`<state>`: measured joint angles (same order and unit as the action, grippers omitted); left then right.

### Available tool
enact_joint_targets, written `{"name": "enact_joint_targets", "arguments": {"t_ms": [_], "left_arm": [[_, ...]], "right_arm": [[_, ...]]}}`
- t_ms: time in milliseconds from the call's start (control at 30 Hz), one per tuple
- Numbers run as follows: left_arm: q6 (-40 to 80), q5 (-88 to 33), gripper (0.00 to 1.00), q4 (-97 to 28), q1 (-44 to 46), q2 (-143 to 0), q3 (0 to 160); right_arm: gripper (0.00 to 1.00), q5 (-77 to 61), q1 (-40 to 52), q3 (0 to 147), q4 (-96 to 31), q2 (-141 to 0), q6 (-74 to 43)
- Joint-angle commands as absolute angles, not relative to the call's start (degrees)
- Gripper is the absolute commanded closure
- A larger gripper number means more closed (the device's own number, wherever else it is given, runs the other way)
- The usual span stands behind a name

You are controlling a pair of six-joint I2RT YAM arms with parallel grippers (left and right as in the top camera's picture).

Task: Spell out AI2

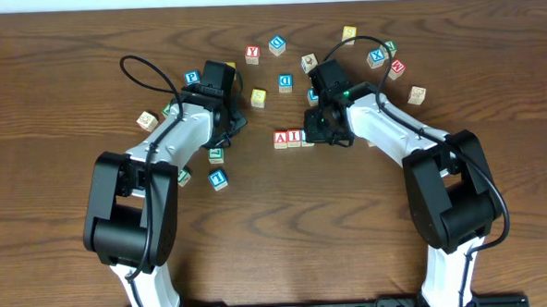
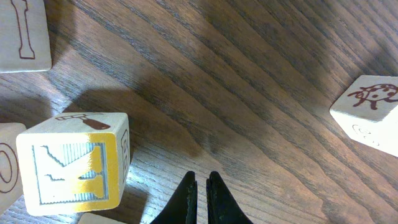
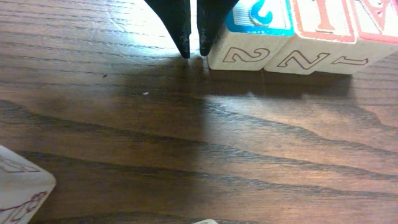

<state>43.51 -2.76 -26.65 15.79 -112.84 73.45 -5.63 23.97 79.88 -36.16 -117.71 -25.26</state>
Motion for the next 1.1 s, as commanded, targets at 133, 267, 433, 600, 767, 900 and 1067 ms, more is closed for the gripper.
{"name": "enact_joint_targets", "arguments": {"t_ms": [133, 267, 433, 600, 767, 900, 1067], "left_arm": [[43.57, -1.85, 0.92, -26.94, 15.66, -113.16, 72.64], [43.57, -1.85, 0.92, -26.94, 15.66, -113.16, 72.64], [43.59, -1.85, 0.93, -26.94, 15.66, -113.16, 72.64], [43.57, -1.85, 0.93, -26.94, 15.66, -113.16, 72.64], [43.55, -1.85, 0.93, -26.96, 15.66, -113.16, 72.64], [42.26, -1.87, 0.93, -26.92, 15.66, -113.14, 72.64], [34.79, -1.85, 0.92, -26.94, 15.64, -111.07, 72.82]], "right_arm": [[0.99, -6.63, 24.14, 79.81, -36.25, -116.77, -26.15], [0.99, -7.27, 24.14, 79.81, -36.25, -116.77, -26.17], [0.99, -7.27, 24.14, 79.81, -36.25, -116.77, -26.35], [0.98, -7.16, 24.1, 79.81, -36.25, -116.77, -26.3], [0.98, -5.93, 23.27, 79.81, -36.23, -116.66, -26.2], [0.98, -5.98, 21.41, 79.81, -36.45, -115.83, -26.09], [0.96, -6.2, 19.09, 79.81, -37.1, -113.21, -24.53]]}}
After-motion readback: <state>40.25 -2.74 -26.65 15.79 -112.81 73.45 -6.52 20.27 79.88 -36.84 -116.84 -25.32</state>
